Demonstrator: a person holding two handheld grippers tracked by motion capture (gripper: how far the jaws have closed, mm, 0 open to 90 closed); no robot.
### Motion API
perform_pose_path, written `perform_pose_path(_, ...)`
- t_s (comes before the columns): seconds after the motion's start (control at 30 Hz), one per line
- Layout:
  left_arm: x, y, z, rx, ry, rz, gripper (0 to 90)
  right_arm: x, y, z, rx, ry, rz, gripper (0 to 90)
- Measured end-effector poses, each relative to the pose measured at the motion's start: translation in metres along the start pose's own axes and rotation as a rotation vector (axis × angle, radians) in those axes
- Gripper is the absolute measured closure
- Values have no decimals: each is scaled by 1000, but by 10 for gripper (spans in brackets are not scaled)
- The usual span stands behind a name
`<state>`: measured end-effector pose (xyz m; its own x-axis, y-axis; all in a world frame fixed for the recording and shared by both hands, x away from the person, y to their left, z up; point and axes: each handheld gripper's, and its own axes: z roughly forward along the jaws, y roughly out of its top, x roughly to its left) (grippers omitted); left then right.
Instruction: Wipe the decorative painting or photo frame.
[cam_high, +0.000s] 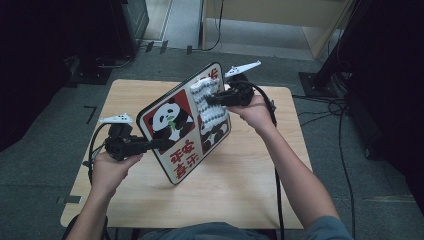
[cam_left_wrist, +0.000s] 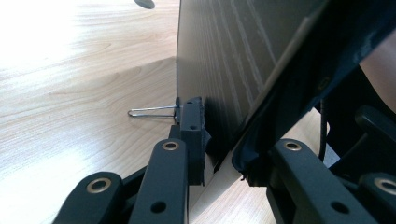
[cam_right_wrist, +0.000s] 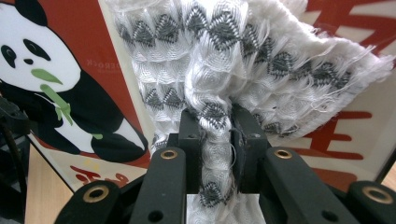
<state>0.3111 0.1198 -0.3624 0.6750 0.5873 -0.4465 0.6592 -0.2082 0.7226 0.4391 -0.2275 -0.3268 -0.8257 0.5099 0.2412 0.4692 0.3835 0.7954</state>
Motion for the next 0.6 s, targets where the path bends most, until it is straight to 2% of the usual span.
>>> perform_pose_path(0.6,0,0,0,-2,-4,-2,748,-3,-20,7,13,14,23,773)
